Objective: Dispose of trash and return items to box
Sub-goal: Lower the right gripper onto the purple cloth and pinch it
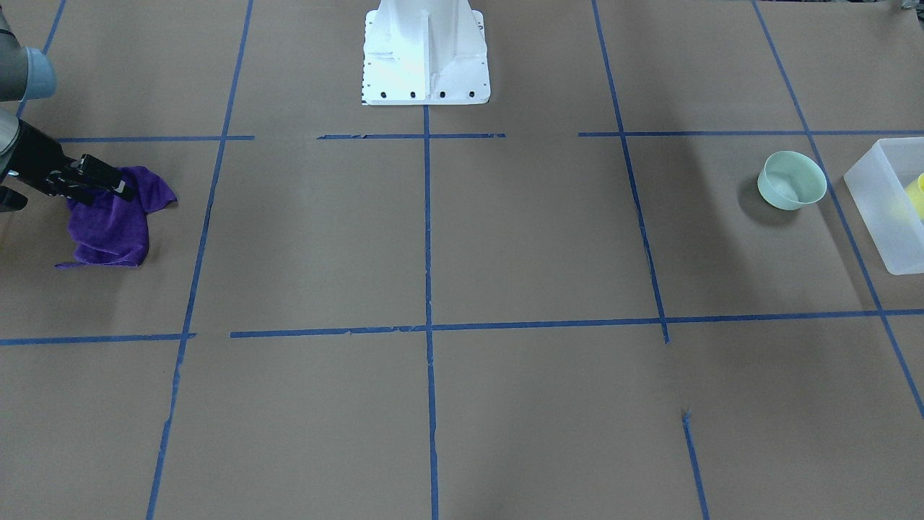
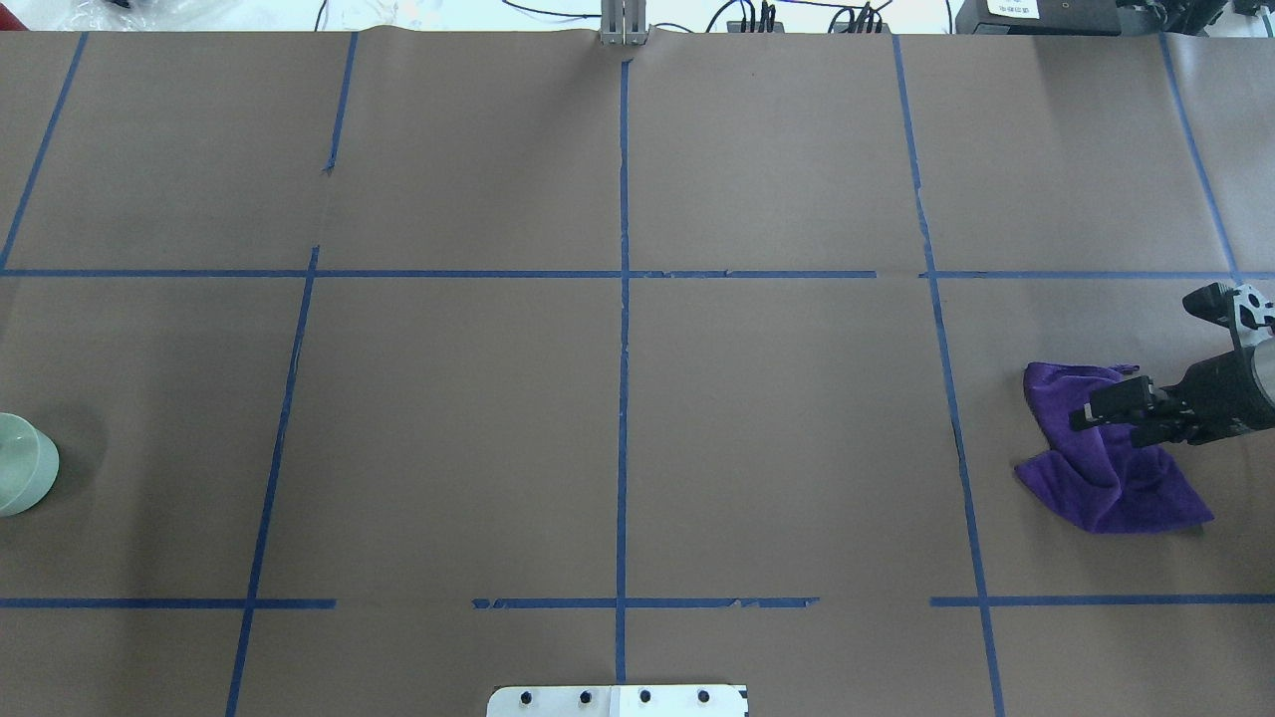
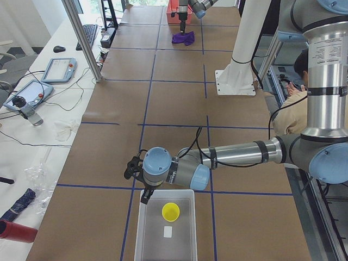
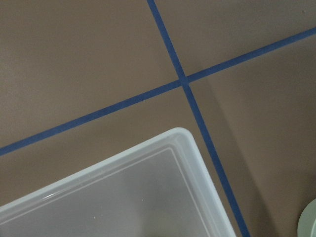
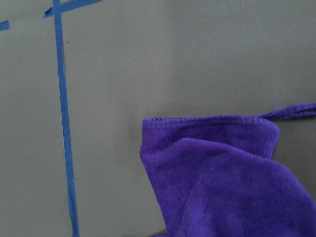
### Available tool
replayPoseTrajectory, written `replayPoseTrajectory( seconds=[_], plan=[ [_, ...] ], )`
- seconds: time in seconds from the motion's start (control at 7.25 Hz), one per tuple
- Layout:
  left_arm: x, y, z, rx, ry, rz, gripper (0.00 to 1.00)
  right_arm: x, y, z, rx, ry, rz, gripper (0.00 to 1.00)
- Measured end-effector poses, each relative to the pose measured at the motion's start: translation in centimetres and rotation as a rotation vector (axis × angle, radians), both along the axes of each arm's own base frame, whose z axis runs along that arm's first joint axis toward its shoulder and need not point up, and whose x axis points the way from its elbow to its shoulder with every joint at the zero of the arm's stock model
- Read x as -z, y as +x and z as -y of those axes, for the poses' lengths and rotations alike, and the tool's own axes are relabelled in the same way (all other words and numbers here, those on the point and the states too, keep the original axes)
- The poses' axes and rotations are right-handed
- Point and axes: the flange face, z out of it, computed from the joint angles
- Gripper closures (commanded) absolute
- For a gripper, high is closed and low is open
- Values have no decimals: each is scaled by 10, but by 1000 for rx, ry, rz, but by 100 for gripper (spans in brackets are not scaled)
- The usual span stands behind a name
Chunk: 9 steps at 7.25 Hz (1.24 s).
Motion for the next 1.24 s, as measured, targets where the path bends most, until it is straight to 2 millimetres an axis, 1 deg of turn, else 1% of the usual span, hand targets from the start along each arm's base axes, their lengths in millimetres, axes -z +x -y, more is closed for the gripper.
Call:
replayPoseTrajectory(
  seconds=[0.14, 0.28, 0.41, 0.55, 0.69, 1.24],
  plan=[
    [12, 0, 4, 12, -7, -3, 0, 4, -6, -7, 2, -31, 6, 5],
    [23, 0, 8, 17, -18, -5, 0, 7, -11, -12, 5, -50, 8, 6],
    [37, 0, 13, 23, -36, -8, 0, 4, -13, -17, 9, -65, 1, 6],
    [50, 0, 18, 35, -57, -13, 0, -1, -15, -22, 17, -78, -8, 29],
    [59, 0, 21, 52, -76, -20, 0, -5, -16, -26, 22, -87, -14, 99],
    [81, 1, 28, 128, -137, -54, 0, -19, -18, -30, 27, -119, -33, 100]
  ],
)
